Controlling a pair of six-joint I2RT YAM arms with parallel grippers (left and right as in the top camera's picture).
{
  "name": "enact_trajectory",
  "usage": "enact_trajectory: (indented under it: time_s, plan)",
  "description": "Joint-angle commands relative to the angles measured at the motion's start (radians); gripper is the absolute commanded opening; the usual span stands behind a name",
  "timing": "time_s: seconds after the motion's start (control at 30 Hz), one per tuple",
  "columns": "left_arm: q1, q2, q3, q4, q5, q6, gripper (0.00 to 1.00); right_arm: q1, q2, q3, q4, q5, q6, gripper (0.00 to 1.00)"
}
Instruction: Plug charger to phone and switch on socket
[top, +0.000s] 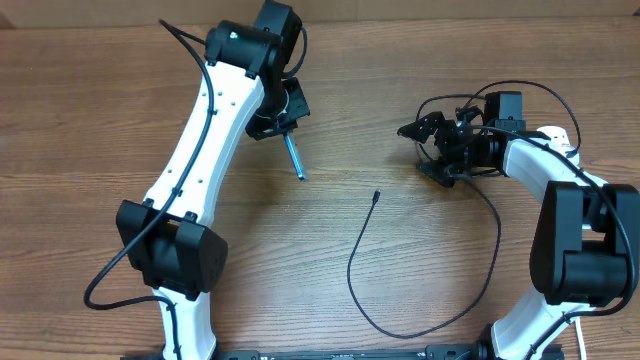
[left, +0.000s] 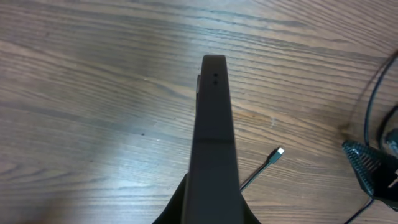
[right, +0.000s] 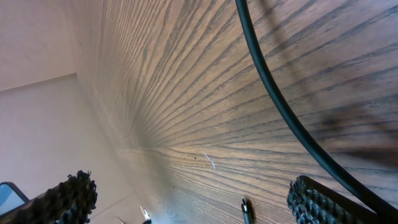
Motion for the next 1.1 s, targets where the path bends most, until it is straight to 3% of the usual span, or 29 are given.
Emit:
enact_trajectory:
  time_s: [0.0,0.33,0.53,0.77,0.9,1.07]
  plan:
    - [-0.024,-0.002,0.002,0.016,0.0,0.03,0.04,-0.004,0.003,0.004,0.006,0.004,-0.008,1.0]
    - [-0.037,-0.002,0.002,0.085,0.041,0.119,0.04,-0.004,0.003,0.004,0.006,0.004,-0.008,1.0]
    - [-0.036,0.007,0.002,0.114,0.173,0.235,0.04,-0.004,0.003,0.004,0.006,0.004,-0.008,1.0]
    - [-0.03,0.092,0.002,0.108,0.467,0.361,0.04,-0.004,0.003,0.004,0.006,0.004,-0.008,1.0]
    - [-0.029,0.141,0.002,0.097,0.495,0.365,0.04,-0.004,0.003,0.004,0.006,0.004,-0.008,1.0]
    - [-0.028,0.153,0.002,0.147,0.556,0.455,0.04,-0.004,0.003,0.004,0.006,0.004,-0.008,1.0]
